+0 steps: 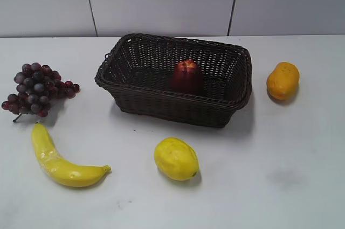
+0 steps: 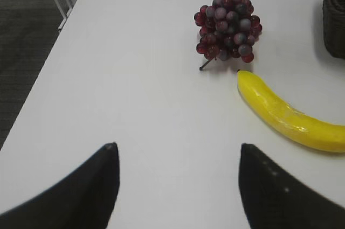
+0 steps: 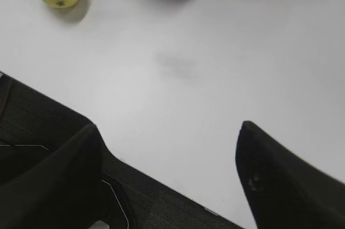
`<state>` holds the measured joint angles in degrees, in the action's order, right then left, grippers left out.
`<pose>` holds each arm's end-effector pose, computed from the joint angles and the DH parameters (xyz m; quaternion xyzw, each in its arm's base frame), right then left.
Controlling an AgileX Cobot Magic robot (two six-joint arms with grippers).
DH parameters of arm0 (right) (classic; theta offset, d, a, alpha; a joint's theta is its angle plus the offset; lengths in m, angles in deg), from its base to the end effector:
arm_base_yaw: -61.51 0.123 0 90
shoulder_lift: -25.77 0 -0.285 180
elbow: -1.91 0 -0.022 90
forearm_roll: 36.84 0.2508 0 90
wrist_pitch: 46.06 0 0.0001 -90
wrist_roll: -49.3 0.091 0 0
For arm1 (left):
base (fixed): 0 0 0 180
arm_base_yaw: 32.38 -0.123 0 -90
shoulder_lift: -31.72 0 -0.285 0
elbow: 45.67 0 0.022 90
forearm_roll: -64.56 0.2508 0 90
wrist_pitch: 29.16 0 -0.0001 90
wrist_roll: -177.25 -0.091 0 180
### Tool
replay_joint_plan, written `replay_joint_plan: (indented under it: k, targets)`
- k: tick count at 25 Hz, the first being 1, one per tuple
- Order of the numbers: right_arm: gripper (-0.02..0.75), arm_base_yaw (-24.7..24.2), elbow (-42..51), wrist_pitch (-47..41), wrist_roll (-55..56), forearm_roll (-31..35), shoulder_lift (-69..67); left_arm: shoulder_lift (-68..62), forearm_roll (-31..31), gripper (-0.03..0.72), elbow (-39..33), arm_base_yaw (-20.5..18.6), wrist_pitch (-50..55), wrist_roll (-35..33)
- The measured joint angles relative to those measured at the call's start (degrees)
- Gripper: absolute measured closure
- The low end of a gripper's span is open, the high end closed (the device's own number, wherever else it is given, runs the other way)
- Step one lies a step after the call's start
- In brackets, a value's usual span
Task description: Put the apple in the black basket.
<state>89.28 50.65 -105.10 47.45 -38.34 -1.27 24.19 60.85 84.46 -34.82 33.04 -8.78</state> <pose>0.0437 0.0207 0.2713 -0.2378 0.8920 0.0735 0.3772 -0.0039 -0.0054 0.2691 0.0284 0.8634 0.0049 0.5038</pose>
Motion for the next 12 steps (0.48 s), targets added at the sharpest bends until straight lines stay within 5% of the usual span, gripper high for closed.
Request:
replay_joint_plan:
  k: [6, 12]
  targets:
    - [0.156, -1.6, 0.0, -0.1, 0.0, 0.2, 1.4, 0.0, 0.0, 0.167, 0.0, 0.0, 0.0, 0.0]
    - [0.156, -13.9, 0.0, -0.1, 0.0, 0.2, 10.7, 0.0, 0.0, 0.167, 0.0, 0.0, 0.0, 0.0]
